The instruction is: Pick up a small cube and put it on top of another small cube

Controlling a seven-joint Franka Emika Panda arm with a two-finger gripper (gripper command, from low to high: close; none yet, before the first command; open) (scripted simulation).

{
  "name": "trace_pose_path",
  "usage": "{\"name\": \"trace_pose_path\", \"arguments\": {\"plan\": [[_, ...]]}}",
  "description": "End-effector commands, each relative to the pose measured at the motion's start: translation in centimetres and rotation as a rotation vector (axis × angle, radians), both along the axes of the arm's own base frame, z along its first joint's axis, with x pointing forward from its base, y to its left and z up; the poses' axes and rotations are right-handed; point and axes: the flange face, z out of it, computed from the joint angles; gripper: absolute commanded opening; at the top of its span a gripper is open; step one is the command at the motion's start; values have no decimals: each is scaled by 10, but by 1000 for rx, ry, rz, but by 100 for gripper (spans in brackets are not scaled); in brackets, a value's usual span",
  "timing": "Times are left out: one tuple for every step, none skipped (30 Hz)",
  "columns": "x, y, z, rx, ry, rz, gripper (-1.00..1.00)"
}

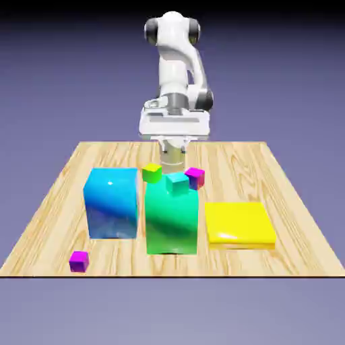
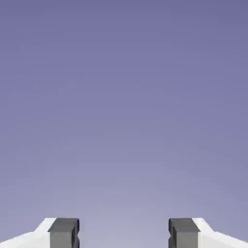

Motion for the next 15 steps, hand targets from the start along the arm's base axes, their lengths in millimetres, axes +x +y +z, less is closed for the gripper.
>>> {"name": "trace_pose_path", "arguments": {"plan": [[7,-5,-5,30,22,-40,0],[14,-11,-10,59,43,-81,0],[21,-17,-15,87,64,-123,0],[28,-22,-20,114,85,-165,0],[35,-29,-26,140,106,-209,0],[42,-35,-32,165,126,-253,0],[48,-41,-39,189,145,-297,0],[54,-48,-45,212,164,-343,0],[60,-55,-52,233,183,-389,0],[66,-62,-59,254,201,-436,0],[72,-69,-67,273,218,-484,0],[77,-76,-74,291,235,-532,0],[82,-84,-82,308,251,-580,0],[87,-91,-90,324,267,-630,0],[91,-99,-98,339,281,-679,0]]}}
